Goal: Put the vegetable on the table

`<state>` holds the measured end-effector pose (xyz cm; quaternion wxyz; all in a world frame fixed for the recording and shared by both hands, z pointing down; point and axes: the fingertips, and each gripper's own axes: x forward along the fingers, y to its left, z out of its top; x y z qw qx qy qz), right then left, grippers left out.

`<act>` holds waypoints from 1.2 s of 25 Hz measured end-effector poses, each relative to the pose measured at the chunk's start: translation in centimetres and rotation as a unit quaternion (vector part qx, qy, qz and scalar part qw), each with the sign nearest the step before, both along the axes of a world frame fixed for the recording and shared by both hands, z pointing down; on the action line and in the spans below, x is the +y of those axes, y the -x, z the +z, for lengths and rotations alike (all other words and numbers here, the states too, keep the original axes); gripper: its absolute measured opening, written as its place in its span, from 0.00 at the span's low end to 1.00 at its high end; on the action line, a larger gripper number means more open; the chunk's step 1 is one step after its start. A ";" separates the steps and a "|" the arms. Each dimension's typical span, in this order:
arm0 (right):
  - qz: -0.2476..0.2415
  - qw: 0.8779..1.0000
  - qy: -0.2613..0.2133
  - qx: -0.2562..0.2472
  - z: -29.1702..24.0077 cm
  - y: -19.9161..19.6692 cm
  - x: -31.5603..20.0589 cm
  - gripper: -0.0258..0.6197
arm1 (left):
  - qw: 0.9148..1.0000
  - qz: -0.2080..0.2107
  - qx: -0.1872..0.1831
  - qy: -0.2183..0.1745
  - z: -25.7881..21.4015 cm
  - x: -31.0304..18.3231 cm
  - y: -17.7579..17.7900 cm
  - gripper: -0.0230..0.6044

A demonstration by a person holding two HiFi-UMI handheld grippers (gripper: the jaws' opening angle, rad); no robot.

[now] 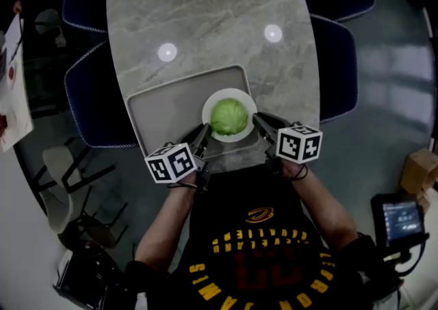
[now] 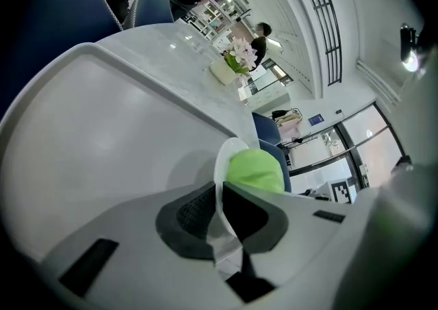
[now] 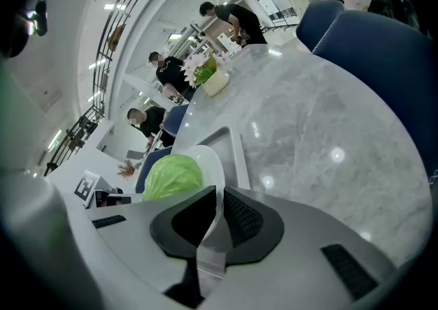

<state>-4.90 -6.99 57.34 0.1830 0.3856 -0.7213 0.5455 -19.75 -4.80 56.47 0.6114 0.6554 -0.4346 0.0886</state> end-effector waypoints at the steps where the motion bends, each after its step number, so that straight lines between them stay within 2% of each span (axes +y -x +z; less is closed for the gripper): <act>1: 0.003 1.000 -0.003 -0.003 -0.2 -0.5 -0.1 0.10 | 1.000 0.002 0.004 -0.002 -0.2 -0.2 -0.6 0.09; 6: 0.005 1.000 -0.014 -0.008 -0.5 -5.8 -0.8 0.10 | 1.000 0.005 -0.003 -0.008 -0.6 -1.0 -5.7 0.09; 11: 0.007 1.000 -0.018 -0.003 -0.5 -5.4 -0.8 0.10 | 1.000 0.011 -0.004 -0.009 -0.7 -1.0 -5.5 0.09; 30: 0.023 0.999 -0.030 0.001 -1.0 -15.7 -4.3 0.10 | 1.000 0.017 0.001 -0.012 -1.1 -4.6 -15.8 0.09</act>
